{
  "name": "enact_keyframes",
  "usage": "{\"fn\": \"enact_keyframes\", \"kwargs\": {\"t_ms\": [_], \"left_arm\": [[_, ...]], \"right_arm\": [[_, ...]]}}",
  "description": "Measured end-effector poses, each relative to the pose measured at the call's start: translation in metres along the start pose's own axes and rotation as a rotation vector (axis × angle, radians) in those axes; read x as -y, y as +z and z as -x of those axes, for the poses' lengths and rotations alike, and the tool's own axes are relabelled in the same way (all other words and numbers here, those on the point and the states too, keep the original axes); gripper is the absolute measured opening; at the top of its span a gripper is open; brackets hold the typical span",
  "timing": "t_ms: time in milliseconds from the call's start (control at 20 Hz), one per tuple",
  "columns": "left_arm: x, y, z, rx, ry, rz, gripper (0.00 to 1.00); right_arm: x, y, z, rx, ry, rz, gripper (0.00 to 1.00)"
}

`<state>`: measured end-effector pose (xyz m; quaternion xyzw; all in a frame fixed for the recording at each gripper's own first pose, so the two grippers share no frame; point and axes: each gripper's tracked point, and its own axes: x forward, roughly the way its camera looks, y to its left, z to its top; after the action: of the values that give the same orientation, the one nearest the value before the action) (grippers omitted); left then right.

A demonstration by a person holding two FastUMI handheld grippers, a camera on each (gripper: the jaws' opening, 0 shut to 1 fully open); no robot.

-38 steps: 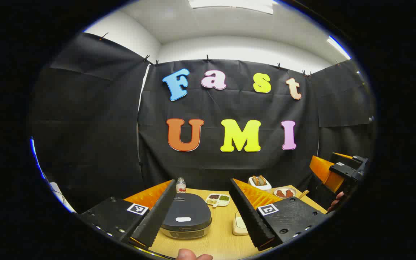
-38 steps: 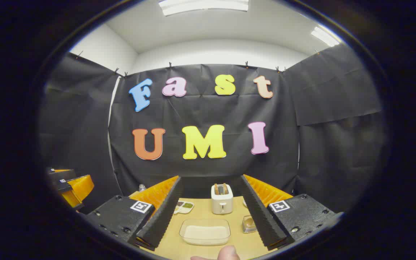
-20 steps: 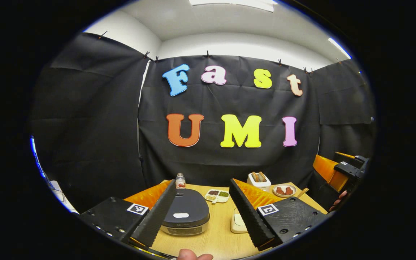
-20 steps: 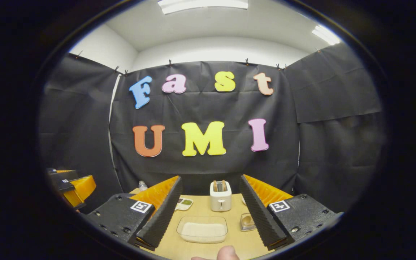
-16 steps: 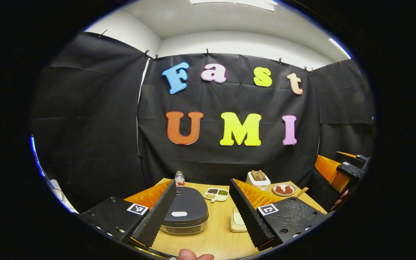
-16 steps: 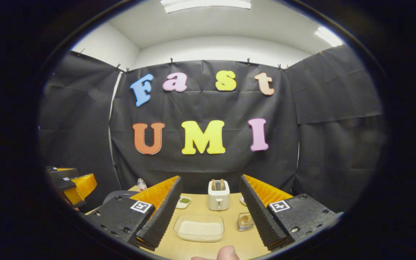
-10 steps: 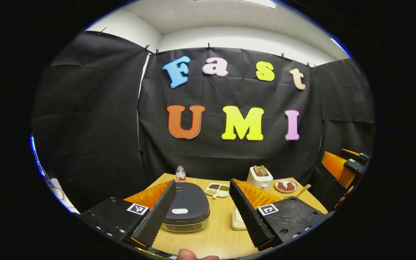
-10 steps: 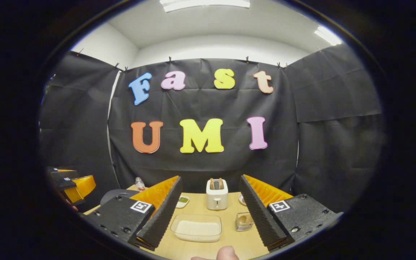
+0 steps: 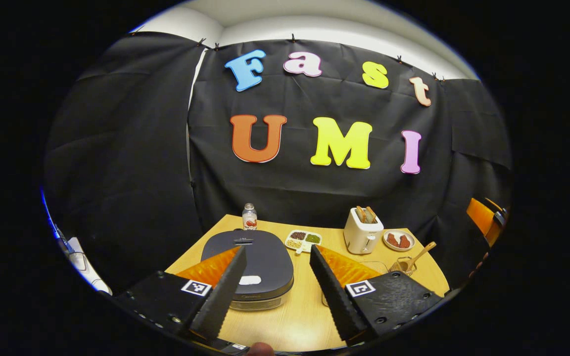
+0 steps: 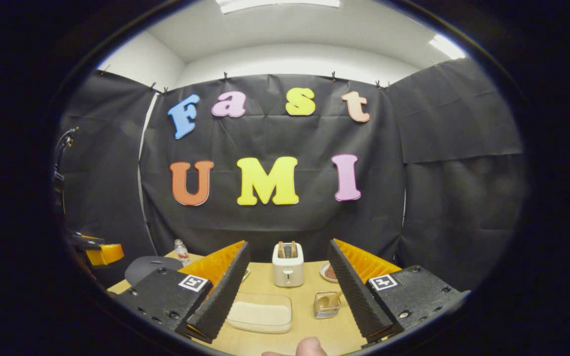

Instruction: Close the left gripper, press the button to open the rice cooker; take a wooden spoon from the chopstick holder with the right hand, scoop a spoonful of rice and pour it into the rice cooker, then put the wooden spoon back into the chopstick holder.

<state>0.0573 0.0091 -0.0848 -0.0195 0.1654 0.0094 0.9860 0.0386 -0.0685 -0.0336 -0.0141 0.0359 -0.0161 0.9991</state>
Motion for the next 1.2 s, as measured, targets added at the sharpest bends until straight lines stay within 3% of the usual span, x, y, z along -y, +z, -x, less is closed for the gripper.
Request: {"fn": "enact_keyframes", "kwargs": {"t_ms": [50, 100, 150, 200, 250, 450, 550, 650, 850, 1200], "left_arm": [[-0.003, -0.011, -0.006, -0.043, -0.003, 0.000, 0.76], [-0.004, -0.022, -0.013, -0.087, -0.016, 0.009, 0.75], [-0.007, -0.030, -0.017, -0.122, -0.023, 0.019, 0.64], [-0.011, -0.038, -0.020, -0.153, -0.021, 0.023, 0.63], [-0.015, -0.043, -0.026, -0.178, -0.022, 0.027, 0.36], [-0.035, -0.070, -0.055, -0.264, 0.014, 0.061, 0.33], [-0.037, -0.078, -0.067, -0.308, -0.012, 0.103, 0.00], [-0.032, -0.087, -0.072, -0.335, -0.052, 0.161, 0.00], [-0.047, -0.104, -0.092, -0.393, -0.030, 0.228, 0.00], [-0.060, -0.123, -0.107, -0.465, 0.005, 0.206, 0.00]], "right_arm": [[0.005, -0.003, -0.002, -0.002, -0.010, 0.001, 0.99], [0.009, -0.005, -0.005, -0.010, -0.018, -0.001, 1.00], [0.013, -0.010, -0.007, -0.022, -0.023, -0.005, 1.00], [0.017, -0.013, -0.008, -0.032, -0.028, -0.009, 1.00], [0.022, -0.017, -0.009, -0.040, -0.035, -0.009, 1.00], [0.037, -0.025, -0.015, -0.065, -0.057, -0.006, 1.00], [0.042, -0.027, -0.018, -0.068, -0.065, -0.003, 1.00], [0.047, -0.029, -0.021, -0.073, -0.072, -0.004, 1.00], [0.057, -0.039, -0.030, -0.100, -0.093, -0.004, 1.00], [0.049, -0.043, -0.045, -0.125, -0.079, 0.010, 0.99]]}}
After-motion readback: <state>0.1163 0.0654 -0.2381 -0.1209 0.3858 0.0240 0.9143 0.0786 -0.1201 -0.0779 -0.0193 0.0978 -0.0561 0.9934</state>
